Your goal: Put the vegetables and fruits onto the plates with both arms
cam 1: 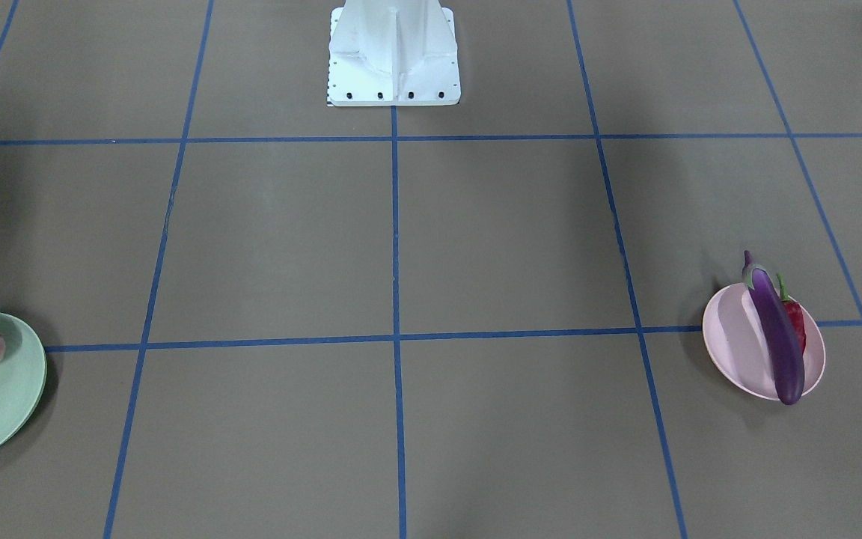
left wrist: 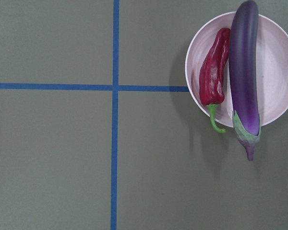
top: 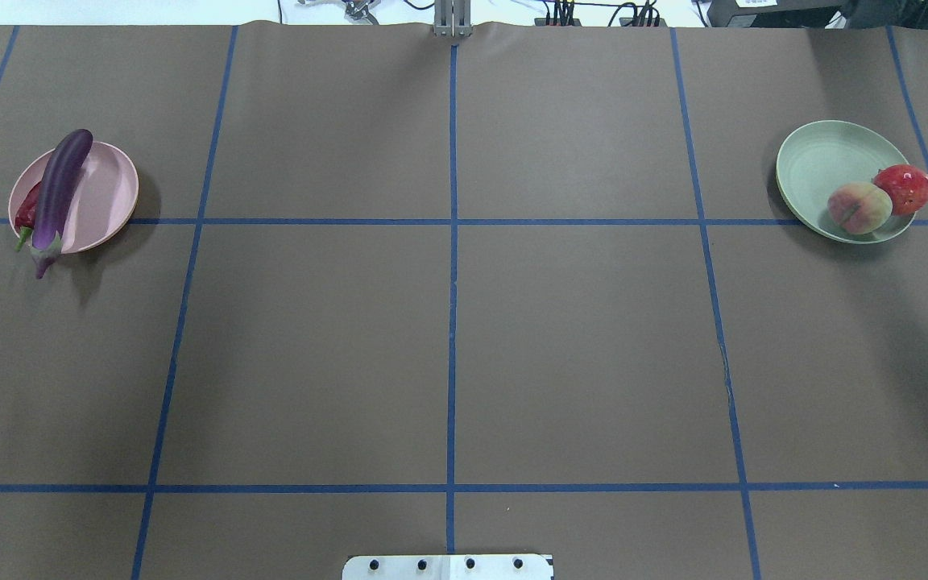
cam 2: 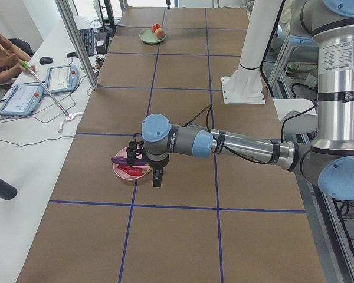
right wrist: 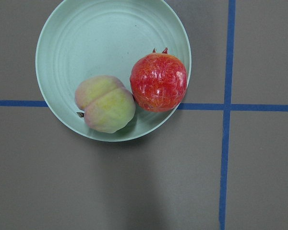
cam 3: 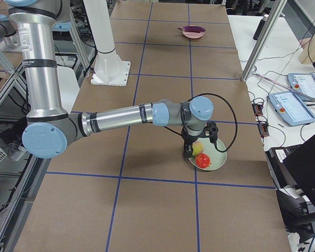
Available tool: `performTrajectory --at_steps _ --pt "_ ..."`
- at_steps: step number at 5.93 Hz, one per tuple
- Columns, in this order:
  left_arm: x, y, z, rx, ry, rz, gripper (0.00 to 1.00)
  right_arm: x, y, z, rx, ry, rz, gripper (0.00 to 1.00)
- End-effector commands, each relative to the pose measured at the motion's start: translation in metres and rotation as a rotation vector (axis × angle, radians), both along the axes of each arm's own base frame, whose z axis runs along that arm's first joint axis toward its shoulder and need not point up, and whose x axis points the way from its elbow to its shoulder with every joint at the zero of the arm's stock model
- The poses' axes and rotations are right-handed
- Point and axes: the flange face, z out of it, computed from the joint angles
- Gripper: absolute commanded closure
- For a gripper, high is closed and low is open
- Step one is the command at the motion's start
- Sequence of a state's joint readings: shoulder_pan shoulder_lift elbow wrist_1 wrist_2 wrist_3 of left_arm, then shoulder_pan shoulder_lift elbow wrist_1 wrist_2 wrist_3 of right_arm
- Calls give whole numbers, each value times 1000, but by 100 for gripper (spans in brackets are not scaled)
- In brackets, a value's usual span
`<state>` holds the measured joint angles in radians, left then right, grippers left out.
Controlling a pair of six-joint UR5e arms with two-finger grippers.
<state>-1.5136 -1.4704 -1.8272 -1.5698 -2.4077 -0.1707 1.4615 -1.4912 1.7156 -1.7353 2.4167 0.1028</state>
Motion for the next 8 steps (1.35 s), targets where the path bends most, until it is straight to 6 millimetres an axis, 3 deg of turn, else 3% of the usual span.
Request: performTrajectory --at_steps 1,3,6,8 --pt "-2 2 18 -35 -12 -4 0 -1 3 -10 12 -12 1 0" --pt "-12 -1 30 -36 -157 -23 0 -1 11 -2 0 2 0 0" --pt "-11 0 40 -112 -130 -14 0 1 14 -4 -2 11 2 0" --pt "-8 1 36 -111 -85 -10 0 12 14 9 -11 151 4 0"
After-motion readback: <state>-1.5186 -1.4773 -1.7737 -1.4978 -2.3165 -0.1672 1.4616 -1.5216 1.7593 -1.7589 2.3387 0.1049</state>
